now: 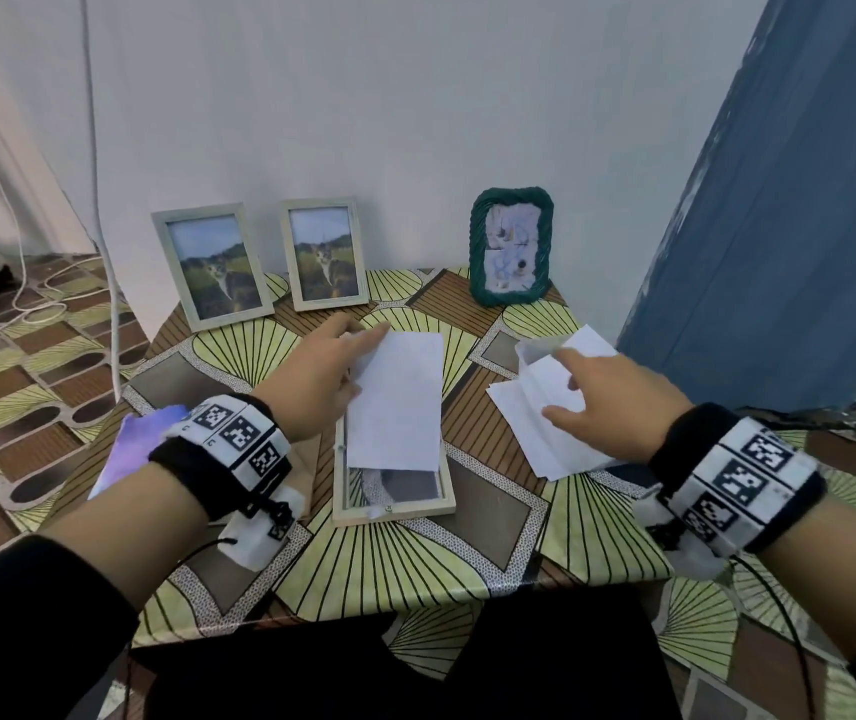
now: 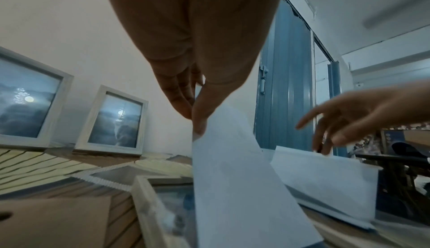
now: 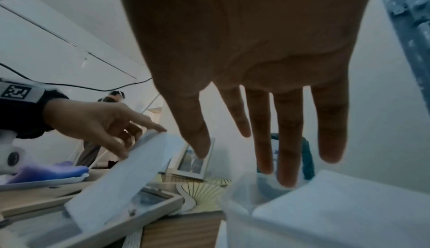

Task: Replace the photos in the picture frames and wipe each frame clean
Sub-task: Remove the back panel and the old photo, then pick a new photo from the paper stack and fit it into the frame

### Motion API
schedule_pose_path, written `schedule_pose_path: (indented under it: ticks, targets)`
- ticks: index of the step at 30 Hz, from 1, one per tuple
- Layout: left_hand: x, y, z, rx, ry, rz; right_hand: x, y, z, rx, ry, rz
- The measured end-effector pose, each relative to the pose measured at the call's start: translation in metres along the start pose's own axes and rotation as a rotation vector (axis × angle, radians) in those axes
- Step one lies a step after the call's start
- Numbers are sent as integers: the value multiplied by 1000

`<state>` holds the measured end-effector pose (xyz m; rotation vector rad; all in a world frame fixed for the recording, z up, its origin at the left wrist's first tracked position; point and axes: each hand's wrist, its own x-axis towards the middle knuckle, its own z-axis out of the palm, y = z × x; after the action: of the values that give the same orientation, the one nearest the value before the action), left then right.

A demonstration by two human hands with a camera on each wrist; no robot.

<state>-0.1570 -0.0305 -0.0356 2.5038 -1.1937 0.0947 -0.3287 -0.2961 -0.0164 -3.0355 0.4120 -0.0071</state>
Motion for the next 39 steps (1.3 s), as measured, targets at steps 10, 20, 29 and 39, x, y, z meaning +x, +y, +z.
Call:
schedule_pose_path:
  ticks: [10,20,29,39]
  targets:
    - [17,40,-25,-449,208,37,-16,13,41,323,-63,49]
    - [64,78,17,-872,-62,-236,-24,37,37,774,162,155]
    - [114,86,68,-778,-289,-335,-27,53,34,941,151,116]
    - [130,96,103,-292,-346,-258,-24,57,32,821,56,58]
